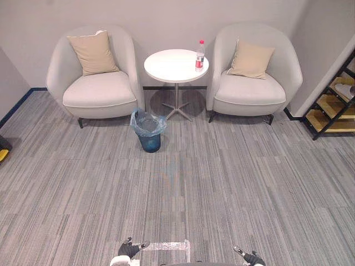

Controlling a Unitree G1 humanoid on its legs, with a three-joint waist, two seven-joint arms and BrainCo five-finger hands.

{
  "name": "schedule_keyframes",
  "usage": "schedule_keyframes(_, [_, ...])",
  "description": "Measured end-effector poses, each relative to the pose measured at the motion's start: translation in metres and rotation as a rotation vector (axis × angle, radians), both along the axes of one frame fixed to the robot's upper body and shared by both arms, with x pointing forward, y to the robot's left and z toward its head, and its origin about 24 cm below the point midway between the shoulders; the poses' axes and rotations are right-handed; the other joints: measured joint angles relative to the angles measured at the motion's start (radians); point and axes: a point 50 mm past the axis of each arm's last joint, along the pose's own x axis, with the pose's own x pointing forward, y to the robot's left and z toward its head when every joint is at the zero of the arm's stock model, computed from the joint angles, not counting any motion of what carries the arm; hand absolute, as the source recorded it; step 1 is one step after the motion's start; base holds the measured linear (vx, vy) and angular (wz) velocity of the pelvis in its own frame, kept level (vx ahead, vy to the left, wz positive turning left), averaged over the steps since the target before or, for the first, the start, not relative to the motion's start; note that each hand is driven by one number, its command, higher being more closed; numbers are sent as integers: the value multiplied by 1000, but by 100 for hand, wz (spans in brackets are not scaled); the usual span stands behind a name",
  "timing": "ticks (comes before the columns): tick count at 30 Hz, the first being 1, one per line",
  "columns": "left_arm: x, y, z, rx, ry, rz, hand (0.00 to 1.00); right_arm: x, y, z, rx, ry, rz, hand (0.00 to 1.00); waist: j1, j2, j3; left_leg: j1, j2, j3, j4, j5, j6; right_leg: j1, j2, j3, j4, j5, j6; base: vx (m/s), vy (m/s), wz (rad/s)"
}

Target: Gather rubbish on tea table into small bin, then transfer packed bag to large trash can.

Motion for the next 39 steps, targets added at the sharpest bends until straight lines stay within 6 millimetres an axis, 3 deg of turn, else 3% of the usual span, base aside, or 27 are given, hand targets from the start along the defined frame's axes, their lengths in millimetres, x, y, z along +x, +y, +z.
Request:
schedule_keyframes(12, [6, -10, 0, -24, -2, -56, 0, 2, 2, 0, 4, -4, 24, 0, 0, 0, 16, 13, 2, 2, 0, -2, -1, 3, 0, 1, 14, -10, -1, -3, -1, 0])
schedule_keyframes(39, [7, -10, 0, -26, -1, -56, 0, 1, 3, 0, 27, -15, 15, 0, -1, -5, 19, 16, 7, 30, 1, -14, -10, 0, 5, 27, 6, -10, -2, -2, -2, -2])
